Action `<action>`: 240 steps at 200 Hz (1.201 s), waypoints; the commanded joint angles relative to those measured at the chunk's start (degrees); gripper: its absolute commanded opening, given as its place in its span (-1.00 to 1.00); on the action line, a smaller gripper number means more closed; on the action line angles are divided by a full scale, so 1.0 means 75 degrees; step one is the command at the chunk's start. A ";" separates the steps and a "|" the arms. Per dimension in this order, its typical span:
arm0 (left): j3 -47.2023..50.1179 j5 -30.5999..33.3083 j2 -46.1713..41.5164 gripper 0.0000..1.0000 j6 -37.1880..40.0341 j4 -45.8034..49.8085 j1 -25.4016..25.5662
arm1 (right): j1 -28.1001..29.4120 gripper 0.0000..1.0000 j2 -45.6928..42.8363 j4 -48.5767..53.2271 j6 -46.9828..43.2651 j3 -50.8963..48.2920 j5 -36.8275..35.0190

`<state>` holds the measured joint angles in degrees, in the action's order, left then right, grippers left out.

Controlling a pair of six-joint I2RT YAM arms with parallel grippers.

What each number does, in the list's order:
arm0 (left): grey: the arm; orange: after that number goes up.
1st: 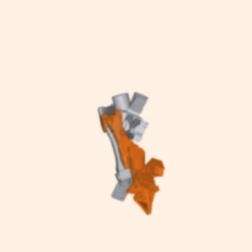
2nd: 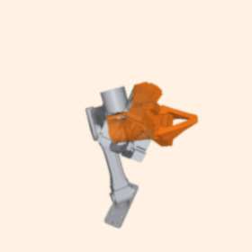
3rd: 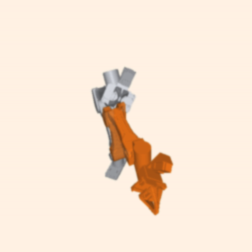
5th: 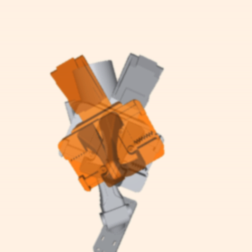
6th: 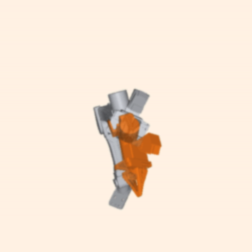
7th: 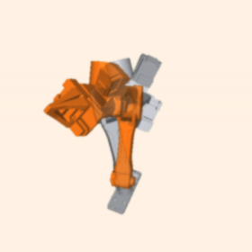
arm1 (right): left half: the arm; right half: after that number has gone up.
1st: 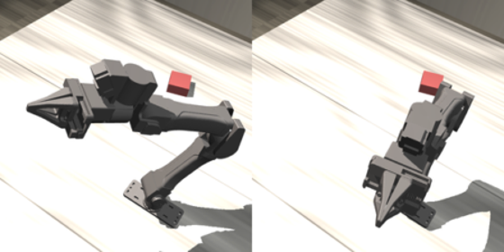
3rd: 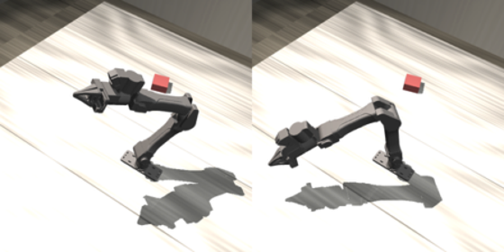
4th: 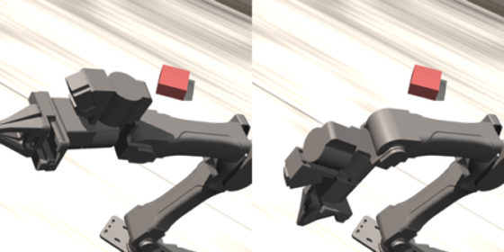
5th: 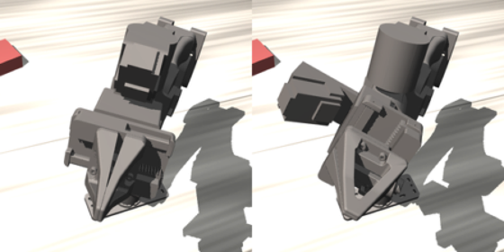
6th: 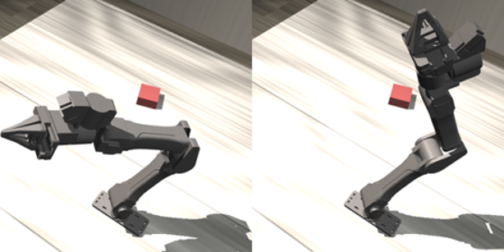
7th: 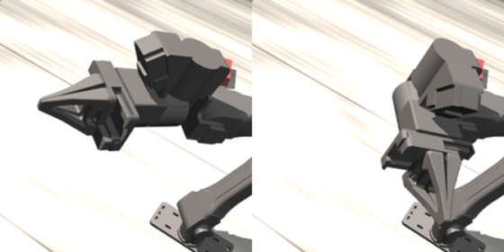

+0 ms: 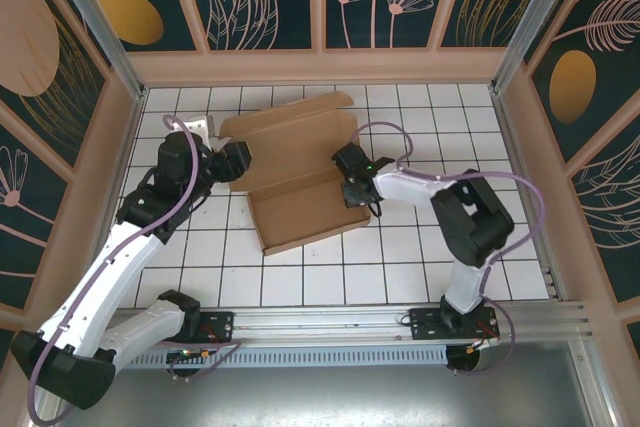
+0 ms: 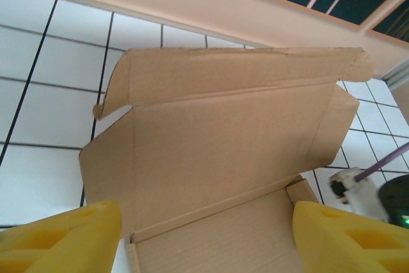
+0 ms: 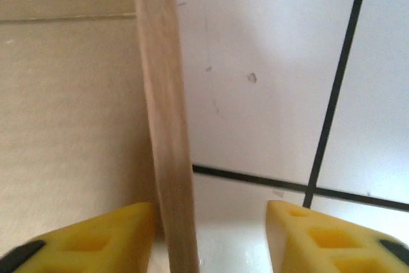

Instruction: Fold the paper box

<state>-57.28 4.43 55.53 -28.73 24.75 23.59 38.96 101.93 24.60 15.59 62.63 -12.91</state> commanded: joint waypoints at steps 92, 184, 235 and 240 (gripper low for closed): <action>0.1881 0.1425 -0.1014 0.71 0.0275 -0.1588 -0.0217 | -0.1786 0.00 -0.3739 -0.4208 -0.1187 -0.1079 0.2956; 0.4578 -0.1612 -0.0918 0.88 0.0292 -0.5552 -0.2523 | -0.3274 0.44 -0.0176 -0.3050 -0.2598 0.1805 0.6460; 0.4055 -0.3484 0.0622 0.72 0.0428 -0.6643 -0.2871 | -0.3531 0.29 0.0407 -0.3835 -0.2332 0.1753 0.8045; 0.3978 -0.3730 0.0829 0.68 0.0421 -0.6704 -0.2906 | -0.3526 0.29 0.0469 -0.3939 -0.2245 0.1754 0.8159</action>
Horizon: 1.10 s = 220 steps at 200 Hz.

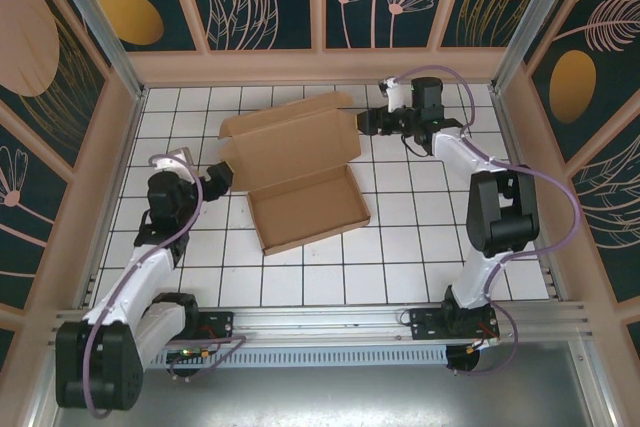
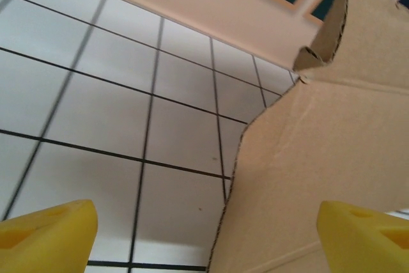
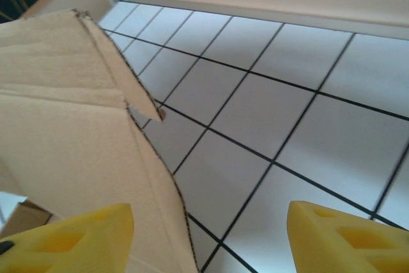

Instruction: Fold the paper box

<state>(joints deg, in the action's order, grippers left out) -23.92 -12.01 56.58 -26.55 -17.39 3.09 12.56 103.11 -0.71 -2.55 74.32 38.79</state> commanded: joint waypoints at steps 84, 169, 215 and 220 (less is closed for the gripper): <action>-0.1835 -0.3192 0.2325 -0.48 0.0911 -0.0371 -0.0366 | 0.0117 -0.36 0.0710 -0.0642 0.0099 0.0348 0.1706; -0.2673 -0.3371 0.2972 -1.00 0.1389 -0.0180 -0.0316 | 0.0087 -1.00 -0.0202 -0.0093 -0.0609 0.0268 0.0646; -0.3446 -0.1525 0.3388 -1.00 0.1609 -0.0184 0.0483 | 0.0199 -1.00 -0.0861 -0.0736 -0.0004 -0.0070 -0.2000; -0.3516 -0.1189 0.3447 -1.00 0.1585 -0.0264 0.0608 | 0.0228 -1.00 -0.0966 -0.1056 0.0128 -0.0263 -0.2273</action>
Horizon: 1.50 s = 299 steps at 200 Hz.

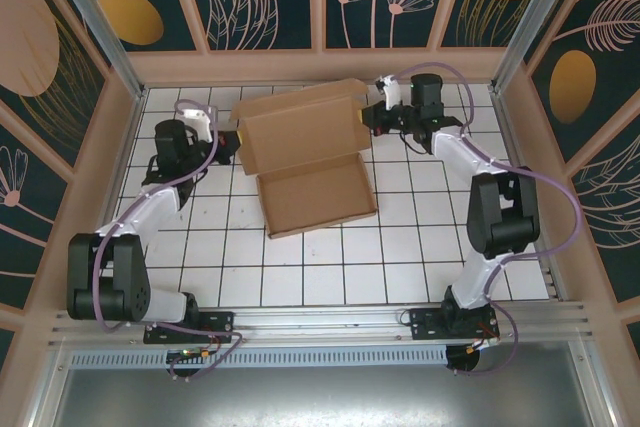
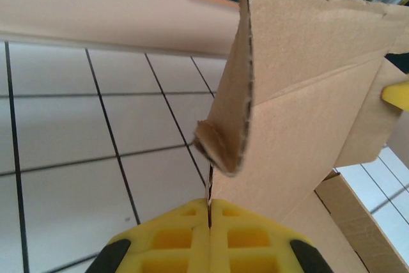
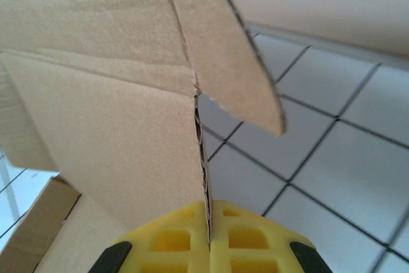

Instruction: Fold the paper box

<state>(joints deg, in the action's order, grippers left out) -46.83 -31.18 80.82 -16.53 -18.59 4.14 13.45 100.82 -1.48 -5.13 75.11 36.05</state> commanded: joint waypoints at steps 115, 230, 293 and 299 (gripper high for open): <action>-0.1663 0.4091 0.1809 -1.00 -0.0344 -0.0848 0.1659 | 0.0506 -0.71 -0.0724 -0.2337 0.1610 -0.1638 -0.3477; -0.1599 0.3830 0.1676 -1.00 0.0748 -0.0646 0.1657 | -0.0168 -0.35 -0.0021 -0.0361 0.0006 -0.0200 -0.1275; -0.1432 0.3642 0.1553 -1.00 0.1225 -0.0556 0.1662 | -0.0445 0.12 0.0067 -0.0439 -0.0186 -0.0077 -0.1459; -0.1432 0.3643 0.1563 -1.00 0.1237 -0.0547 0.1662 | -0.0439 0.15 0.0121 -0.0364 -0.0237 -0.0007 -0.1490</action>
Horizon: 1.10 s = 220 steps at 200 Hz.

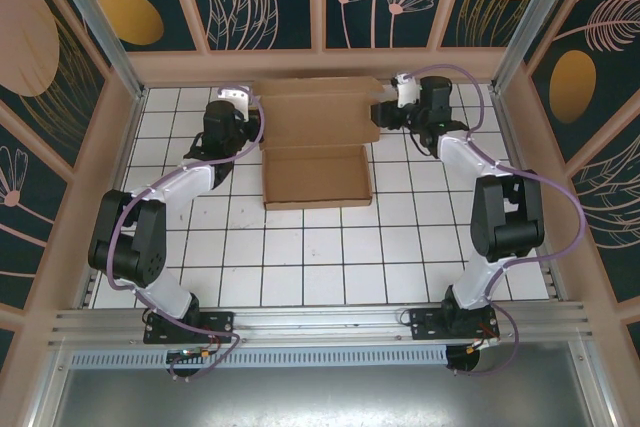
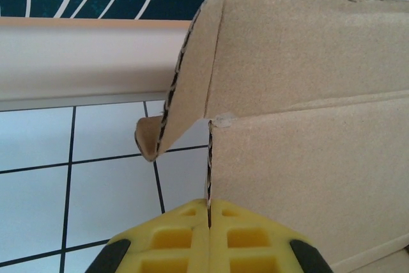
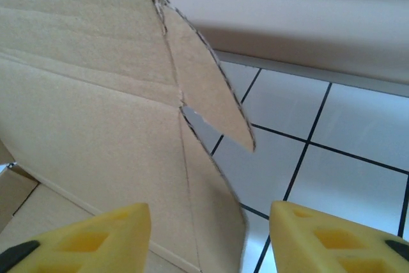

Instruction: Fold the paper box

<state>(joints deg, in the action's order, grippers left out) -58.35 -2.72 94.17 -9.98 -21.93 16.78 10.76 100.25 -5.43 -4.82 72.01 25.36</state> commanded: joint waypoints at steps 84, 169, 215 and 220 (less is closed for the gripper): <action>0.0057 -0.0062 -0.0134 -1.00 0.0506 -0.0055 -0.0027 | -0.0125 0.18 0.0726 0.0325 -0.0600 0.0901 -0.0685; -0.0034 -0.0165 -0.0029 -1.00 0.0481 -0.0086 -0.0025 | -0.0139 -0.30 0.1016 0.0316 -0.0353 0.1051 0.1351; -0.0085 -0.0246 -0.0052 -1.00 0.0376 -0.0116 -0.0023 | -0.0073 -0.73 0.0517 0.0290 -0.0380 0.0818 0.0961; -0.0064 -0.0269 -0.0069 -1.00 0.0340 -0.0163 -0.0023 | -0.0009 -0.80 0.0433 0.0253 -0.0372 0.0775 0.0751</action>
<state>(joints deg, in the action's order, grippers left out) -58.28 -3.44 94.17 -7.09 -21.93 16.78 9.85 107.53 -2.52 -7.35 78.06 33.08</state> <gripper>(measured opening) 0.045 0.150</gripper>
